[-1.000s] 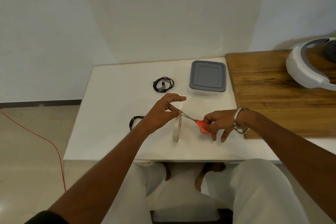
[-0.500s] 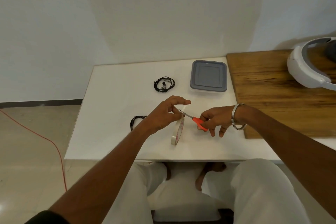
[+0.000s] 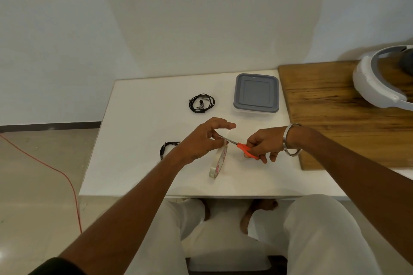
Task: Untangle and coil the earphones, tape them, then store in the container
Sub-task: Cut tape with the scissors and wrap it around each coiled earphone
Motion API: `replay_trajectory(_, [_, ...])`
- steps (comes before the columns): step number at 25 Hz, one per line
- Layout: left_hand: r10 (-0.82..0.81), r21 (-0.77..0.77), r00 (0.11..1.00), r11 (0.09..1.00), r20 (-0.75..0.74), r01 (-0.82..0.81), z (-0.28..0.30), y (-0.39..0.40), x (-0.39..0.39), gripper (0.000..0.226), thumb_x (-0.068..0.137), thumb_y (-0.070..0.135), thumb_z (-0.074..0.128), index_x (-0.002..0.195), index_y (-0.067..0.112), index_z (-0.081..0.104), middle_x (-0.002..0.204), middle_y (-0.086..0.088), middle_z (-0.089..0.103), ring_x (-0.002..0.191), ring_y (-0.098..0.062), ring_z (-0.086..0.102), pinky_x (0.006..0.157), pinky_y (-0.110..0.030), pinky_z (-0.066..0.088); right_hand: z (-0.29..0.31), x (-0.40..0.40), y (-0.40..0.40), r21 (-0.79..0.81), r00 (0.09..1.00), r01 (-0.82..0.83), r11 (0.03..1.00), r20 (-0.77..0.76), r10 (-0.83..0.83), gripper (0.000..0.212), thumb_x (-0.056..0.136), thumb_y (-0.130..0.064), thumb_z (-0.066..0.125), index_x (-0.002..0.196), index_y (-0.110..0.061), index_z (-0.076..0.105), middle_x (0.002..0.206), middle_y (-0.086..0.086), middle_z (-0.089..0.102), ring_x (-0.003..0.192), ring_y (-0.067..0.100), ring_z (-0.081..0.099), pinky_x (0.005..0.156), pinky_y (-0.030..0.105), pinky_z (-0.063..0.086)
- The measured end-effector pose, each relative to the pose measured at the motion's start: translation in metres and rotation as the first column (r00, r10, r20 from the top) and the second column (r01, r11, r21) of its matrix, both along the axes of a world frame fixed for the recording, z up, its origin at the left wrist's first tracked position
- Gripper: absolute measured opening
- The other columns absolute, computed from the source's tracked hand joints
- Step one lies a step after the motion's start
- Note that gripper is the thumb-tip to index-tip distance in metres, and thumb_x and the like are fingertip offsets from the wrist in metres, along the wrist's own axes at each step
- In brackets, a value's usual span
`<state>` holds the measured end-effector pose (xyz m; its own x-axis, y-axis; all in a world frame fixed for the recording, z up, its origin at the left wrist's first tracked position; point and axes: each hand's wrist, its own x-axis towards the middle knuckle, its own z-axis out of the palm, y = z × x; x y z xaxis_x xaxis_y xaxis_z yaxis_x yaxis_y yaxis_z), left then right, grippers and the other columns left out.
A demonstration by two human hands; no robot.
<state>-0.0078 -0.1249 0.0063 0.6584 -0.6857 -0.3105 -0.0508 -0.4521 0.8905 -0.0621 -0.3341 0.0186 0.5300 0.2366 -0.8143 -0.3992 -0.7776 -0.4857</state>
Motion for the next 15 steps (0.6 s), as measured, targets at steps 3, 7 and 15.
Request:
replay_trajectory(3, [0.014, -0.031, 0.998, 0.999, -0.065, -0.016, 0.005, -0.001, -0.002, 0.059, 0.083, -0.007, 0.066, 0.129, 0.029, 0.055, 0.126, 0.016, 0.048, 0.078, -0.019, 0.055, 0.078, -0.014, 0.052, 0.0, -0.001, -0.001, -0.03, 0.996, -0.035, 0.999, 0.082, 0.038, 0.021, 0.093, -0.03, 0.053, 0.093, -0.011, 0.061, 0.076, -0.002, 0.062, 0.062, 0.01, 0.058, 0.064, 0.022, 0.051])
replay_trajectory(7, [0.036, -0.087, 0.993, 0.995, -0.111, -0.045, 0.006, 0.004, -0.004, 0.061, 0.083, -0.007, 0.066, 0.131, 0.029, 0.055, 0.131, 0.012, 0.047, 0.083, -0.017, 0.062, 0.086, -0.023, 0.054, -0.007, -0.009, -0.018, -0.087, 0.982, 0.03, 0.996, 0.189, -0.014, 0.028, 0.091, -0.038, 0.054, 0.092, -0.013, 0.065, 0.081, 0.002, 0.064, 0.067, 0.012, 0.058, 0.065, 0.023, 0.053])
replay_trajectory(15, [0.04, -0.124, 0.992, 0.991, -0.123, -0.055, 0.008, 0.004, -0.008, 0.061, 0.084, 0.001, 0.07, 0.134, 0.029, 0.052, 0.137, 0.01, 0.044, 0.085, -0.008, 0.066, 0.086, -0.019, 0.052, -0.022, -0.01, -0.03, -0.576, 0.939, 0.177, 0.798, 0.342, 0.038, 0.037, 0.083, -0.036, 0.065, 0.098, -0.002, 0.062, 0.08, 0.009, 0.06, 0.067, 0.019, 0.052, 0.06, 0.026, 0.041])
